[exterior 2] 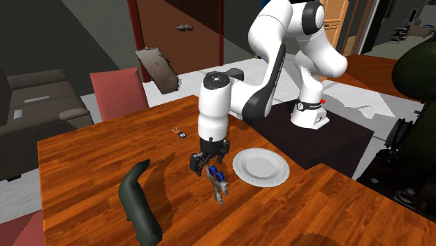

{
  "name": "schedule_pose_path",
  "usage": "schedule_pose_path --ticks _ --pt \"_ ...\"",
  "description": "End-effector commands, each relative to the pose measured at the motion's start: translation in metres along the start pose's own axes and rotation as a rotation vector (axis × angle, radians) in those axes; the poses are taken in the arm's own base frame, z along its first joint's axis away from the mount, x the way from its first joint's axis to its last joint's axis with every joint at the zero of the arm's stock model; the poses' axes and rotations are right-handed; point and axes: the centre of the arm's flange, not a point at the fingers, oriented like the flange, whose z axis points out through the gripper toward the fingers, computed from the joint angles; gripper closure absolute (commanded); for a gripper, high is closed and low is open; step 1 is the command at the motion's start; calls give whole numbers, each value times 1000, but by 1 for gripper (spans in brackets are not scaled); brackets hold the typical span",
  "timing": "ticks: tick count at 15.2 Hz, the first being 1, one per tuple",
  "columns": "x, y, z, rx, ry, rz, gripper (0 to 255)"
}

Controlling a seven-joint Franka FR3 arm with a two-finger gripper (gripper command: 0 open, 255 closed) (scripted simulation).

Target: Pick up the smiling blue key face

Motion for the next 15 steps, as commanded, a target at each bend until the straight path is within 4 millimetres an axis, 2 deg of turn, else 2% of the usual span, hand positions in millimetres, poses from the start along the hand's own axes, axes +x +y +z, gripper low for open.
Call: schedule_pose_path --ticks 1,2,4,5,14,15 --pt "-2 -1 11 0 0 1 0" --pt "-3 -1 19 0 0 1 0" --pt "-3 -1 19 0 0 1 0" --pt "-3 -2 19 0 0 1 255" --pt "-3 -1 19 0 0 1 255" --pt "-2 -1 14 0 0 1 255"
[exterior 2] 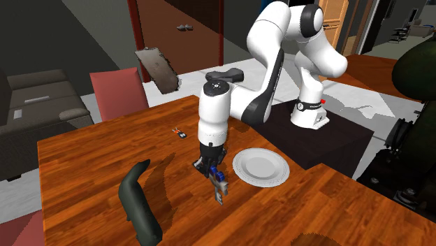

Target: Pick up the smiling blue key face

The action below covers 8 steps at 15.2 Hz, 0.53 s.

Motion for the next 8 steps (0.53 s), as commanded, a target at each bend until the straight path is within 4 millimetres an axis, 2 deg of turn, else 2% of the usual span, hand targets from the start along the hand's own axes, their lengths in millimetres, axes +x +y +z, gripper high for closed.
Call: schedule_pose_path --ticks 1,8 --pt "1 0 -8 0 0 0 255" --pt "6 1 -45 0 0 0 255"
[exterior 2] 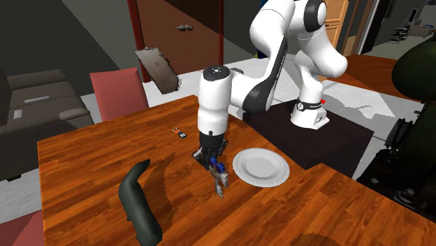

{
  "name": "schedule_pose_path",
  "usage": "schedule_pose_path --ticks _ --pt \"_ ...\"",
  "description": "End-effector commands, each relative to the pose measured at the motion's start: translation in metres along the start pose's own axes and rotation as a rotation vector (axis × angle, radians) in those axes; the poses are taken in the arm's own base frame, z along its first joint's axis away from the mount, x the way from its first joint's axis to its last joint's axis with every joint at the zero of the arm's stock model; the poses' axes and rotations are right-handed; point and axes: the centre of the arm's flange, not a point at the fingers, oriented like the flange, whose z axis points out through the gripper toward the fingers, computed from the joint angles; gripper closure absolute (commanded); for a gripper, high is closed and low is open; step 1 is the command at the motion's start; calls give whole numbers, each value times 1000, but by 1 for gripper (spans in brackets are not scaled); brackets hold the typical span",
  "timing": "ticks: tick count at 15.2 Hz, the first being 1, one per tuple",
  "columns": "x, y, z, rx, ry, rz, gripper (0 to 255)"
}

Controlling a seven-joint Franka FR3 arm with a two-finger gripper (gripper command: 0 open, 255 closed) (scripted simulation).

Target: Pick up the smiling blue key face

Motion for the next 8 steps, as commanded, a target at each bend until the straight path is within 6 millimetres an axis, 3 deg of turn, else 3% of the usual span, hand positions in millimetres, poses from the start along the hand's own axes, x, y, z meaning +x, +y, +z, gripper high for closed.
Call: schedule_pose_path --ticks 1,6,8 --pt "2 0 -11 0 0 0 255" --pt "5 0 -37 0 0 0 255" --pt "5 0 -38 0 0 0 255"
